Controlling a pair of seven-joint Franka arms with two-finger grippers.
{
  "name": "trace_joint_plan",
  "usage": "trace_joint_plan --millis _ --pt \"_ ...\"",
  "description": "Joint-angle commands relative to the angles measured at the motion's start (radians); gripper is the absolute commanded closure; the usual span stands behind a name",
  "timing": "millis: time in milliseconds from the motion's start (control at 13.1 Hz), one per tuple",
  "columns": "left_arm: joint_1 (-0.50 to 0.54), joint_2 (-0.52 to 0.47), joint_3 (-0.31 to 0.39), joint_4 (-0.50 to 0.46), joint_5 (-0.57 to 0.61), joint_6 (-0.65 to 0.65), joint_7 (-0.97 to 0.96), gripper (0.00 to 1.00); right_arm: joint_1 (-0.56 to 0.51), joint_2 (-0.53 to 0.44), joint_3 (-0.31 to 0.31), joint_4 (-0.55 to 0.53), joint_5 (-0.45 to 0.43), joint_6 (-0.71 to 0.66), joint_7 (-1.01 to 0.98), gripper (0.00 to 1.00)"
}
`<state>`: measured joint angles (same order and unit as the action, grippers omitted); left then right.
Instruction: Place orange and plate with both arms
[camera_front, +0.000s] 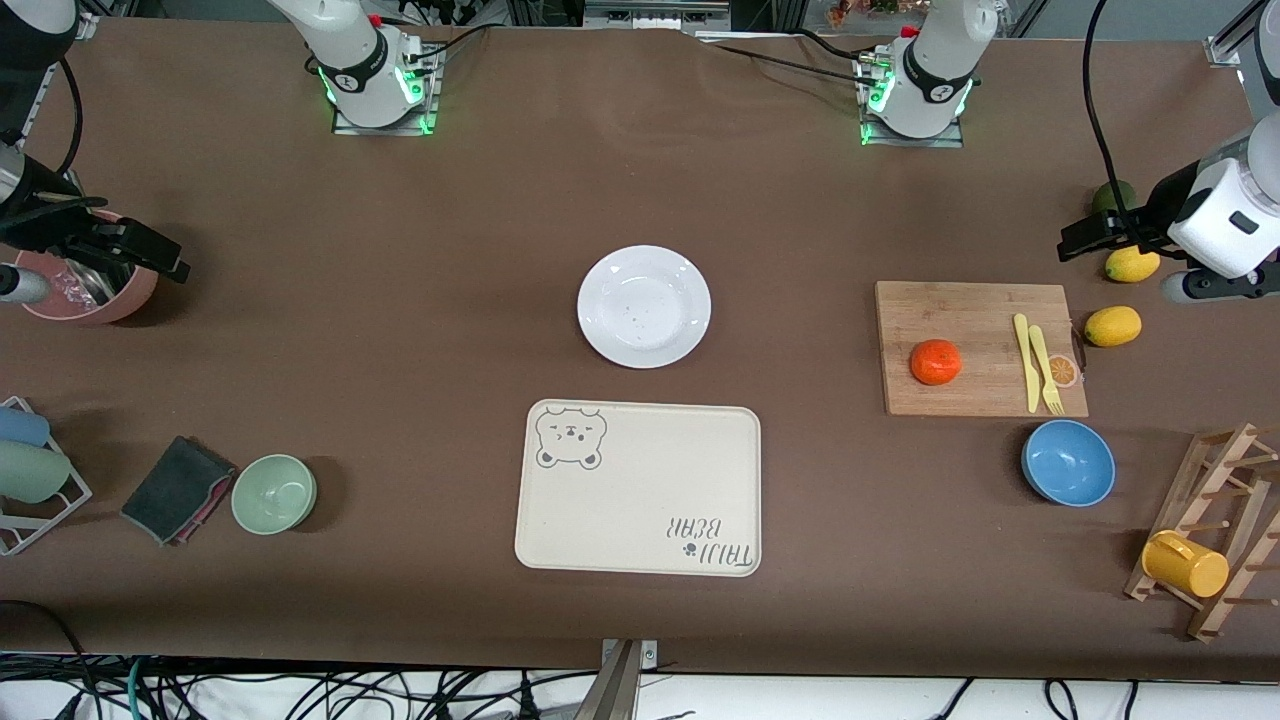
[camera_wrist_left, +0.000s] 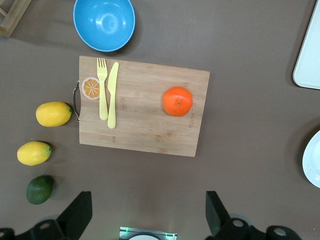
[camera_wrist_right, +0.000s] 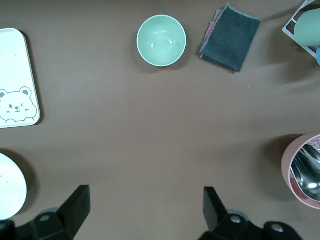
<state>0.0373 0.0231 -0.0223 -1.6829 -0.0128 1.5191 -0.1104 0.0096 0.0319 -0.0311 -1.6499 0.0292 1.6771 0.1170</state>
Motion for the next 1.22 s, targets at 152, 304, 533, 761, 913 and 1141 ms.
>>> trace_joint_plan --millis 152,304,533,761,913,1141 --pt "-0.004 -0.008 -0.002 0.011 0.02 -0.019 -0.009 0.0 0.001 -0.007 -0.004 -0.004 0.017 0.003 -0.011 0.0" --pt "-0.004 -0.006 -0.002 0.011 0.02 -0.019 -0.009 0.0 0.0 -0.007 -0.004 -0.004 0.017 0.003 -0.011 0.0" --pt "-0.002 -0.008 -0.002 0.011 0.02 -0.025 -0.008 0.0 0.001 -0.007 -0.004 -0.004 0.017 0.003 -0.011 0.0" --pt "-0.002 -0.008 -0.002 0.011 0.02 -0.028 -0.009 0.0 0.001 -0.007 -0.004 -0.004 0.017 0.003 -0.011 0.0" --pt "-0.001 -0.008 -0.001 0.011 0.02 -0.031 -0.009 0.0 0.001 -0.007 -0.004 -0.004 0.017 0.001 -0.011 0.0" --pt "-0.001 -0.008 -0.001 0.011 0.019 -0.031 -0.009 0.0 0.0 -0.007 -0.004 -0.004 0.017 0.001 -0.011 0.0"
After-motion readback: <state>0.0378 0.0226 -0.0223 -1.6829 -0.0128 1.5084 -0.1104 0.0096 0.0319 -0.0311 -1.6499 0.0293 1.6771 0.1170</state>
